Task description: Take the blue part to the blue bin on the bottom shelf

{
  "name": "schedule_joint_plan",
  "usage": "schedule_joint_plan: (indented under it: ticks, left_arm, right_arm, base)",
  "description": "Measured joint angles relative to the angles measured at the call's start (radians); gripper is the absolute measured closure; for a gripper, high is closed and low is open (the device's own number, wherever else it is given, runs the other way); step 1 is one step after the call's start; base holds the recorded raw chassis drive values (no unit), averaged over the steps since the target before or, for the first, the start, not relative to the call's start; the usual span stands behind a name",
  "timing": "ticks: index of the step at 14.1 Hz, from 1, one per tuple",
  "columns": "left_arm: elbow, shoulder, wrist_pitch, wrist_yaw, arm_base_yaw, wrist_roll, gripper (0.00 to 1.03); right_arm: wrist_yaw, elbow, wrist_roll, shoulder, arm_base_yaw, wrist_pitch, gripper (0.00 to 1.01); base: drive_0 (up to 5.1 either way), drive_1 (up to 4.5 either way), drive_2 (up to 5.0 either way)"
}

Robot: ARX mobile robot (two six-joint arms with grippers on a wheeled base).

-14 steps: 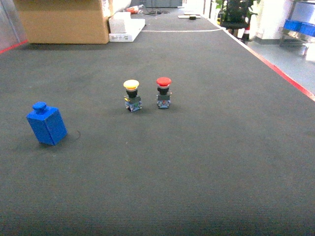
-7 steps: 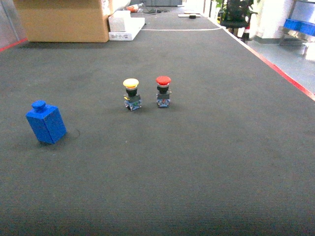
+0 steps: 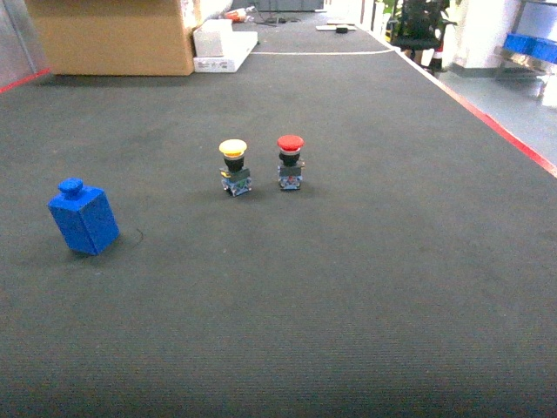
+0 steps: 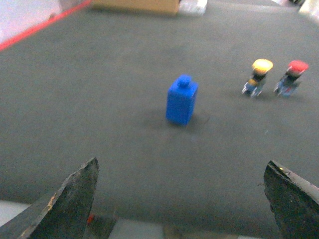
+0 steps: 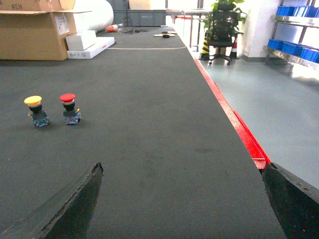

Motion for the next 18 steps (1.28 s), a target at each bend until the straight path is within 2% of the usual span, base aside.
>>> schedule_joint_plan:
  ticks: [1,2,3,5,6,7,9,11,15,16,17,18]
  left_arm:
    - [0.002,0.103,0.069,-0.087,-0.030,-0.026,0.05]
    - [0.004,0.233,0.193,-0.127,-0.010,-0.049,0.05]
    - [0.018,0.343,0.310,-0.092,0.014,-0.046,0.05]
    - [0.097,0.687,0.615,0.031,0.077,-0.037,0.05]
    - [0.140,0.824,0.720,0.077,0.097,-0.033,0.05]
    - [0.189,0.972,0.824,0.116,0.110,-0.019,0.05]
    - [0.292,1.249,0.983,0.156,0.123,0.015,0.05]
    - [0.377,1.447,1.043,0.182,0.134,0.040,0.05]
    - [0.516,1.705,1.038,0.218,0.165,0.080,0.05]
    - [0.644,1.819,1.027,0.241,0.187,0.116,0.05]
    - [0.730,1.911,0.987,0.299,0.186,0.142,0.05]
    - [0.750,1.932,0.983,0.307,0.180,0.147,0.05]
  right_arm:
    - [-0.002,0.000,0.000,0.000,0.000,0.001,0.03]
    - [0.001,0.000,0.000,0.000,0.000,0.000,0.03]
    - [-0.002,0.000,0.000,0.000,0.000,0.001,0.03]
    - [-0.001,0.000,0.000,0.000,0.000,0.000,0.03]
    - [-0.001,0.000,0.000,0.000,0.000,0.000,0.03]
    - [-0.002,0.000,0.000,0.000,0.000,0.000,0.03]
    - [-0.001,0.000,0.000,0.000,0.000,0.000,0.03]
    - [-0.002,0.000,0.000,0.000,0.000,0.000,0.03]
    - [-0.001,0.000,0.000,0.000,0.000,0.000,0.03]
    - [-0.002,0.000,0.000,0.000,0.000,0.000,0.03]
    - [-0.001,0.000,0.000,0.000,0.000,0.000,0.03]
    - [-0.001,0.000,0.000,0.000,0.000,0.000,0.03]
  base:
    - [0.0,0.00,0.0]
    - [0.0,0.00,0.0]
    - [0.0,0.00,0.0]
    - [0.0,0.00,0.0]
    - [0.0,0.00,0.0]
    - [0.0,0.00,0.0]
    - [0.0,0.00,0.0]
    - [0.0,0.00,0.0]
    - [0.0,0.00,0.0]
    - [0.0,0.00,0.0]
    - [0.0,0.00,0.0]
    - [0.0,0.00,0.0]
